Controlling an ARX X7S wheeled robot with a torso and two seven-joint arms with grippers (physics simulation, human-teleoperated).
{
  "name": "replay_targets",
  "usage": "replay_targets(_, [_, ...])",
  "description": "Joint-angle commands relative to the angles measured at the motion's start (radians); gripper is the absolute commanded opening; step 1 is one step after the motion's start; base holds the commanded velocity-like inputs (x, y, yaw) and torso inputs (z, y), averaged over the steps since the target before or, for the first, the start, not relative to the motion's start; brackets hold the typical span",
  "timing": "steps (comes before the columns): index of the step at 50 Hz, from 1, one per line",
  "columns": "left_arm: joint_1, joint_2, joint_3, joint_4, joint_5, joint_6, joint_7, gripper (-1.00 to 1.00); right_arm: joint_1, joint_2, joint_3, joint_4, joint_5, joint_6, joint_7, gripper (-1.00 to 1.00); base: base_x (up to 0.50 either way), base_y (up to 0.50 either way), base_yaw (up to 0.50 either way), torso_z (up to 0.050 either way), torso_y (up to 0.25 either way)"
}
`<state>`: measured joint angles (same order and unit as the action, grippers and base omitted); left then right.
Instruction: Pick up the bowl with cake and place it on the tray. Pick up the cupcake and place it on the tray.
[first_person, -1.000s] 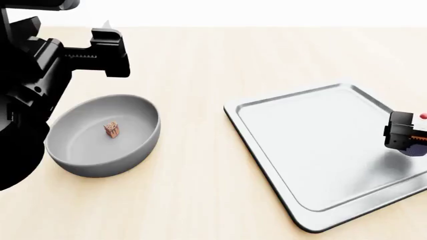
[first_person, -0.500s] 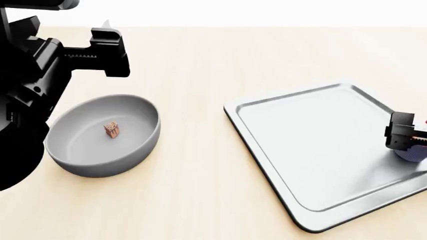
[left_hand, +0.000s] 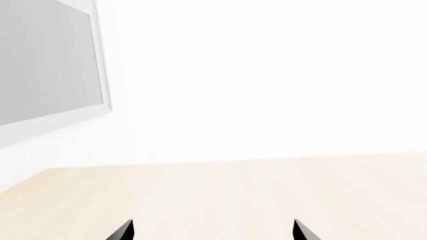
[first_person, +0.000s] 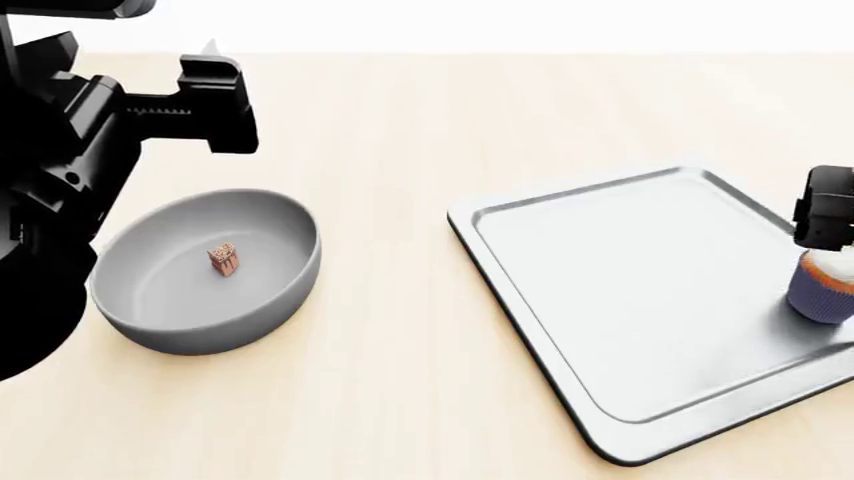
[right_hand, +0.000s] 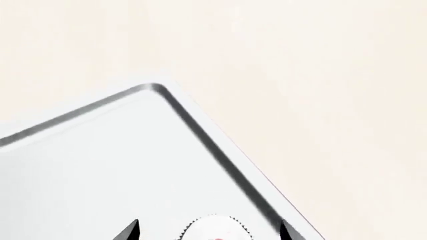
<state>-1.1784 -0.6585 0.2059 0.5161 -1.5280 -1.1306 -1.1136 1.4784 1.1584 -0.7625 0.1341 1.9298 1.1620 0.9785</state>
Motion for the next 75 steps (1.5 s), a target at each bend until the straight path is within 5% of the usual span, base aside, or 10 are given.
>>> replay_targets(1, [-0.002, -0.003, 0.004, -0.004, 0.001, 0.004, -0.002, 1.0, 0.188, -0.042, 0.031, 0.016, 0.048, 0.086, 0.058, 1.0, 0.0, 0.0, 0.0, 0.0, 0.0])
replay_targets(17, [-0.013, -0.01, 0.004, -0.003, -0.012, 0.008, -0.013, 1.0, 0.421, -0.071, 0.121, -0.112, 0.194, 0.078, 0.162, 1.0, 0.0, 0.0, 0.0, 0.0, 0.0])
replay_targets(42, [-0.067, -0.042, -0.014, -0.015, -0.094, 0.008, -0.079, 1.0, 0.355, 0.033, 0.313, -0.713, 0.419, -0.273, 0.338, 1.0, 0.0, 0.0, 0.0, 0.0, 0.0])
replay_targets(56, [-0.185, -0.092, 0.047, -0.206, -0.28, -0.033, -0.359, 1.0, 0.347, 0.048, 0.33, -0.73, 0.427, -0.307, 0.336, 1.0, 0.0, 0.0, 0.0, 0.0, 0.0])
replay_targets(68, [-0.216, -0.106, 0.103, -0.367, -0.312, -0.029, -0.422, 1.0, 0.343, 0.038, 0.324, -0.737, 0.422, -0.317, 0.341, 1.0, 0.0, 0.0, 0.0, 0.0, 0.0])
replay_targets(75, [-0.265, -0.154, 0.275, -0.43, -0.355, 0.023, -0.455, 1.0, 0.346, 0.032, 0.321, -0.739, 0.422, -0.32, 0.342, 1.0, 0.0, 0.0, 0.0, 0.0, 0.0])
